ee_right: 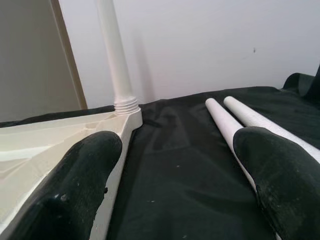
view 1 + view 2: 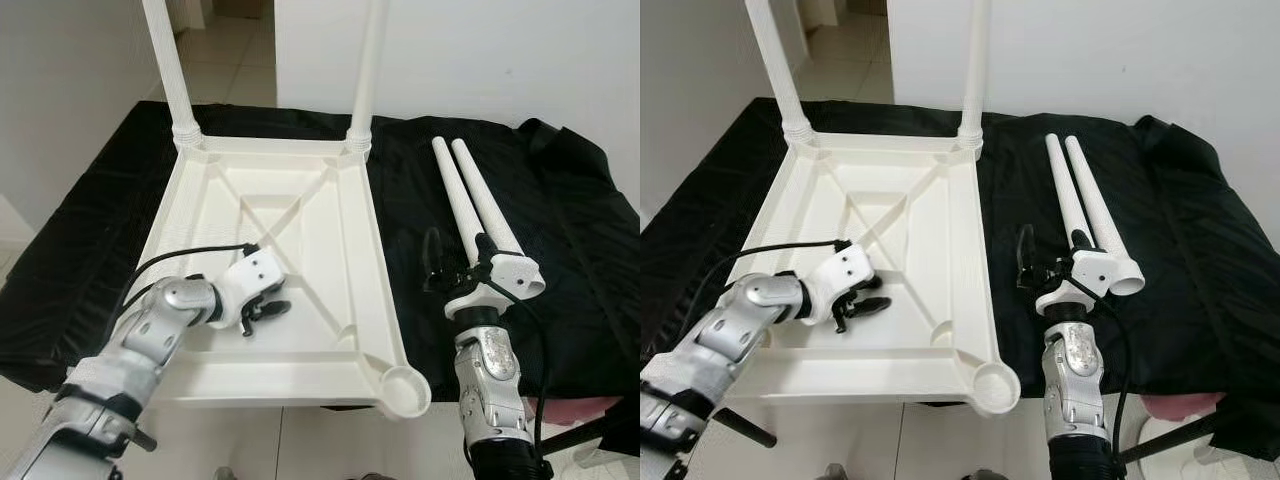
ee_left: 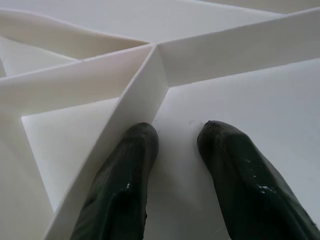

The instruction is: Building children table

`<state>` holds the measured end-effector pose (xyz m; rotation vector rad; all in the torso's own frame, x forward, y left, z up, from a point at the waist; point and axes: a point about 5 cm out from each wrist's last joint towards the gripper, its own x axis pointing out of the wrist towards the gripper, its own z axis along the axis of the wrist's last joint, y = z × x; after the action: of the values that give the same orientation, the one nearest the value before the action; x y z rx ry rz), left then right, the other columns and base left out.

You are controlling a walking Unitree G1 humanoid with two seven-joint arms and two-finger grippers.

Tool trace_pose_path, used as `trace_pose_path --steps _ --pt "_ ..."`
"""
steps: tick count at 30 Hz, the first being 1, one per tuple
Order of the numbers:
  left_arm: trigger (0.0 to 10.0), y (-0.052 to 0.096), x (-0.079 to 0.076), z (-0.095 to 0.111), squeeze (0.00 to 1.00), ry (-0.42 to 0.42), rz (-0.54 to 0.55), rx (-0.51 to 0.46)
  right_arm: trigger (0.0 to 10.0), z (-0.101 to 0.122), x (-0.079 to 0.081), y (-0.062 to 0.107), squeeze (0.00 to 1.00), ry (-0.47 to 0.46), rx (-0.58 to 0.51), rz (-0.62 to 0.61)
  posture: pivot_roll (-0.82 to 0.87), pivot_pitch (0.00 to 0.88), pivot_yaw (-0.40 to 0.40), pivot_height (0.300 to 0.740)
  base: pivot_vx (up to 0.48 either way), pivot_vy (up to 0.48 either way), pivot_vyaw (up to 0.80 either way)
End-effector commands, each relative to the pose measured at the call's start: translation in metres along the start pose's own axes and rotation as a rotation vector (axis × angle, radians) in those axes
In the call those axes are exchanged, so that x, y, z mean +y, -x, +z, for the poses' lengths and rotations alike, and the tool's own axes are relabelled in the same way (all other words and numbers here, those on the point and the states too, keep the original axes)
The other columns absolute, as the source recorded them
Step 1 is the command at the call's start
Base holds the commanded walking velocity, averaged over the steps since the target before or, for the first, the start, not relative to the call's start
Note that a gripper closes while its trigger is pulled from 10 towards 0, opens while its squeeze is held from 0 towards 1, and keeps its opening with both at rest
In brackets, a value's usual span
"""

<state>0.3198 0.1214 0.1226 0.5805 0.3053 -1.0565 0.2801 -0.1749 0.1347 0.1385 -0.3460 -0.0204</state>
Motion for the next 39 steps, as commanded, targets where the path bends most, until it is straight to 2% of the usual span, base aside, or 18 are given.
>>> trace_pose_path --steps 1,7,10,13,16,18,19,22,23,24,25,28,30,33,34,37,38,39 --pt "10.0 -0.001 0.014 0.003 0.00 -0.020 0.200 -0.001 10.0 -0.003 0.000 0.002 0.00 0.002 0.019 -0.009 -0.01 0.011 -0.005 0.740 0.000 0.000 0.00" --pt "10.0 -0.017 0.028 0.017 0.00 -0.029 0.232 -0.044 10.0 -0.004 0.002 0.001 0.00 0.001 0.035 -0.018 -0.01 0.006 -0.003 0.740 0.000 0.000 0.00" --pt "10.0 -0.019 0.032 0.021 0.00 -0.029 0.244 -0.056 10.0 -0.004 0.001 0.000 0.00 0.004 0.036 -0.022 -0.01 0.003 -0.001 0.740 0.000 0.000 0.00" --pt "10.0 -0.018 0.039 0.029 0.00 -0.021 0.281 -0.090 10.0 -0.001 -0.007 -0.002 0.00 0.037 0.031 -0.065 -0.02 0.001 0.003 0.740 0.000 0.000 0.00" --pt "10.0 -0.014 0.036 0.040 0.00 -0.010 0.247 -0.162 10.0 0.001 -0.014 -0.004 0.00 0.076 0.035 -0.102 -0.03 0.001 0.008 0.740 0.000 0.000 0.00" --pt "10.0 -0.009 0.028 0.052 0.00 0.030 0.179 -0.262 10.0 0.003 -0.025 -0.008 0.00 0.096 0.038 -0.144 -0.04 0.000 0.010 0.740 0.000 0.000 0.00" --pt "10.0 -0.009 0.028 0.052 0.00 0.030 0.179 -0.262 10.0 0.003 -0.025 -0.008 0.00 0.096 0.038 -0.144 -0.04 0.000 0.010 0.740 0.000 0.000 0.00" --pt "10.0 -0.002 0.013 0.068 0.00 0.100 0.095 -0.394 10.0 0.006 -0.043 -0.014 0.00 0.131 0.059 -0.211 -0.04 0.000 0.009 0.740 0.000 0.000 0.00" --pt "10.0 -0.002 0.013 0.068 0.00 0.100 0.095 -0.394 10.0 0.006 -0.043 -0.014 0.00 0.131 0.059 -0.211 -0.04 0.000 0.009 0.740 0.000 0.000 0.00" --pt "10.0 0.000 0.007 0.073 0.00 0.112 0.072 -0.438 10.0 0.006 -0.049 -0.016 0.00 0.114 0.071 -0.219 -0.04 0.000 0.008 0.740 0.000 0.000 0.00" --pt "10.0 0.000 0.003 0.076 0.00 0.118 0.059 -0.456 10.0 0.007 -0.052 -0.017 1.00 0.113 0.073 -0.227 -0.04 0.000 0.005 0.740 0.000 0.000 0.00" --pt "10.0 0.001 -0.001 0.079 0.00 0.123 0.047 -0.473 10.0 0.007 -0.056 -0.018 1.00 0.112 0.075 -0.233 -0.04 0.000 0.001 0.740 0.000 0.000 0.00" --pt "10.0 0.004 -0.010 0.085 0.00 0.159 0.020 -0.523 10.0 0.008 -0.067 -0.022 1.00 0.129 0.096 -0.254 -0.03 0.000 -0.010 0.740 0.000 0.000 0.00" --pt "10.0 0.006 -0.013 0.086 0.00 0.166 0.008 -0.535 10.0 0.007 -0.069 -0.022 1.00 0.131 0.106 -0.253 -0.02 0.000 -0.016 0.740 0.000 0.000 0.00" --pt "10.0 0.009 -0.020 0.088 0.00 0.189 -0.018 -0.544 10.0 0.003 -0.071 -0.023 1.00 0.141 0.140 -0.235 -0.02 0.000 -0.020 0.740 0.000 0.000 0.00" --pt "10.0 0.016 -0.034 0.094 0.00 0.161 -0.084 -0.562 10.0 -0.004 -0.072 -0.023 1.00 0.132 0.189 -0.194 -0.02 0.000 -0.027 0.740 0.000 0.000 0.00" --pt "10.0 0.016 -0.038 0.095 0.00 0.165 -0.097 -0.562 10.0 -0.007 -0.074 -0.023 0.00 0.136 0.212 -0.189 -0.01 0.000 -0.030 0.740 0.000 0.000 0.00" --pt "10.0 0.016 -0.038 0.095 0.00 0.165 -0.097 -0.562 10.0 -0.007 -0.074 -0.023 0.00 0.136 0.212 -0.189 -0.01 0.000 -0.030 0.740 0.000 0.000 0.00"
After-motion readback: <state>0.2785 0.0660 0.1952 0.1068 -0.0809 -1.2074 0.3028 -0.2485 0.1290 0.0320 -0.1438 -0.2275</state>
